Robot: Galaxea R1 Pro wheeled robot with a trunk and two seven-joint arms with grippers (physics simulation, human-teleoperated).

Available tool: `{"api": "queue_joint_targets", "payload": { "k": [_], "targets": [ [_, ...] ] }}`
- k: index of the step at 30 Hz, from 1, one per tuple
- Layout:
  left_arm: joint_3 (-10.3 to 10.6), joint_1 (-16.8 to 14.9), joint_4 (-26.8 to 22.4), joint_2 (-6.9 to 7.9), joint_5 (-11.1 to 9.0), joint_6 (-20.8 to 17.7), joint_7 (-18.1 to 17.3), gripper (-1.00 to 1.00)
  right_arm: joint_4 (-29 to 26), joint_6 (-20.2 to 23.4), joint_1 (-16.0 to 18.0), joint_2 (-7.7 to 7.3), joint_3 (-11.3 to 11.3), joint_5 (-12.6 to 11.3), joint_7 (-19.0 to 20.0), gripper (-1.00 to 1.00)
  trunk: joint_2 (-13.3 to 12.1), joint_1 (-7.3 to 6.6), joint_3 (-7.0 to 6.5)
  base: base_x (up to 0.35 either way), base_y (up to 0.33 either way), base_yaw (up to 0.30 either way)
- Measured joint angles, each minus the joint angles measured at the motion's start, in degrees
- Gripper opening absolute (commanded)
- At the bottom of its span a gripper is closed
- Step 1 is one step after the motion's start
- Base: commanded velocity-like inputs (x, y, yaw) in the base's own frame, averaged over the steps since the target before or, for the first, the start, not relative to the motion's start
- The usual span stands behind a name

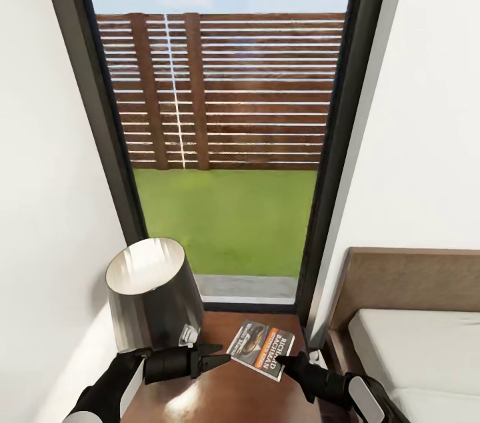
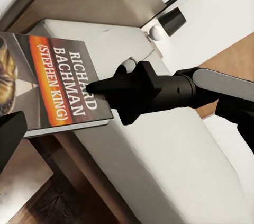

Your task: In the bedroom, move the book from the bed onto either nightstand, and place the two sandals side by side next to the bed.

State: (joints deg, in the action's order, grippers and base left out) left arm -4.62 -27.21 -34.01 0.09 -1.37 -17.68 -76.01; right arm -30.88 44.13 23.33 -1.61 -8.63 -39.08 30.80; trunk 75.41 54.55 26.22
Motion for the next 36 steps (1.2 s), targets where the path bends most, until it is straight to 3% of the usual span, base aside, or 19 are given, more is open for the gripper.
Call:
{"api": "queue_joint_targets", "payload": {
  "k": [36],
  "targets": [
    [0.0,0.0,0.0,0.00,0.0,-0.1,0.0,1.00,0.0,0.0,0.0,0.00,0.0,0.0,0.0,-1.00,14.4,7.91,6.47,0.000,0.000,0.000]
  ]
}}
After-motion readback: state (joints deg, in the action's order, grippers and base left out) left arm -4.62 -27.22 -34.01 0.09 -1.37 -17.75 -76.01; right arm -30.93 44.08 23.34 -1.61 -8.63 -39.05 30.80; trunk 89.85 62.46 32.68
